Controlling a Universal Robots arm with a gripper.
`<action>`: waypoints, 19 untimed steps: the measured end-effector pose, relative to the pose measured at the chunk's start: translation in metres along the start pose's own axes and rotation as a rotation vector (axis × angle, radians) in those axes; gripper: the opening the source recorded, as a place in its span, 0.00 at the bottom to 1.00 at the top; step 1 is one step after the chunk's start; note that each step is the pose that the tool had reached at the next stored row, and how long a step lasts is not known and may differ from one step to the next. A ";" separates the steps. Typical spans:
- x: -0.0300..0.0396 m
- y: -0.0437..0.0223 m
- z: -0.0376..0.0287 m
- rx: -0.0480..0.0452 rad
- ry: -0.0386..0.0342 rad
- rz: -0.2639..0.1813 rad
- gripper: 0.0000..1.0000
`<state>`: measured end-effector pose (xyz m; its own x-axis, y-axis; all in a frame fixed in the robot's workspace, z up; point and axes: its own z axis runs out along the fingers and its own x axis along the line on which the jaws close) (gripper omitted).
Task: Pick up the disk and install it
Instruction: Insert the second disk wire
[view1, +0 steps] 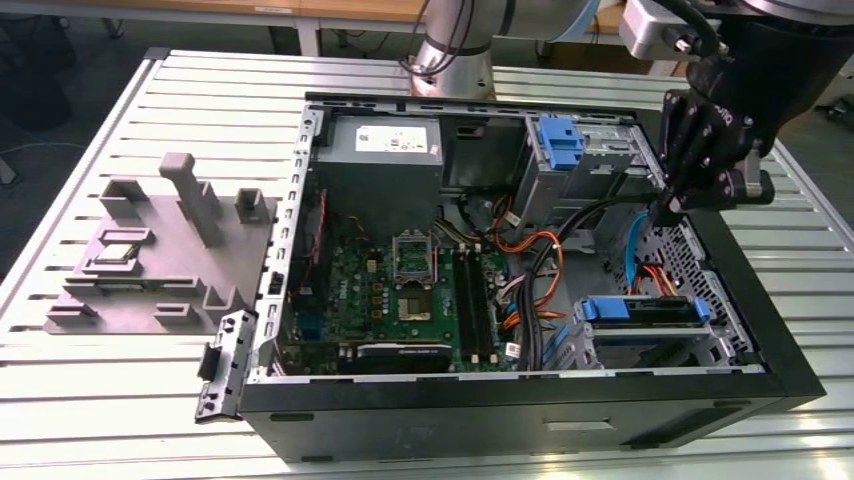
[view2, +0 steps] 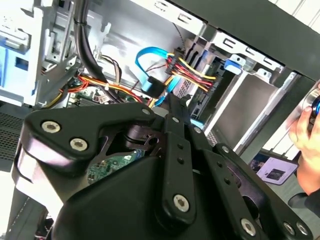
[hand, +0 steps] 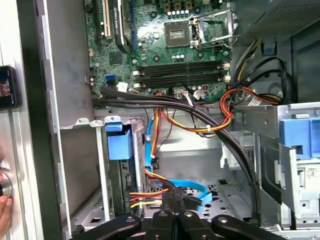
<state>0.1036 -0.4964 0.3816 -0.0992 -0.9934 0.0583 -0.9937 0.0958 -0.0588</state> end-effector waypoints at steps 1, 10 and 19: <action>-0.0017 -0.0008 0.0000 -0.0022 0.0013 0.000 0.10; -0.0220 -0.0020 -0.0011 -0.0208 0.0281 -0.003 0.10; -0.0255 -0.0029 -0.0013 -0.0202 0.0610 -0.004 0.16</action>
<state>0.1090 -0.4713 0.3816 -0.0975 -0.9881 0.1192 -0.9949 0.0936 -0.0383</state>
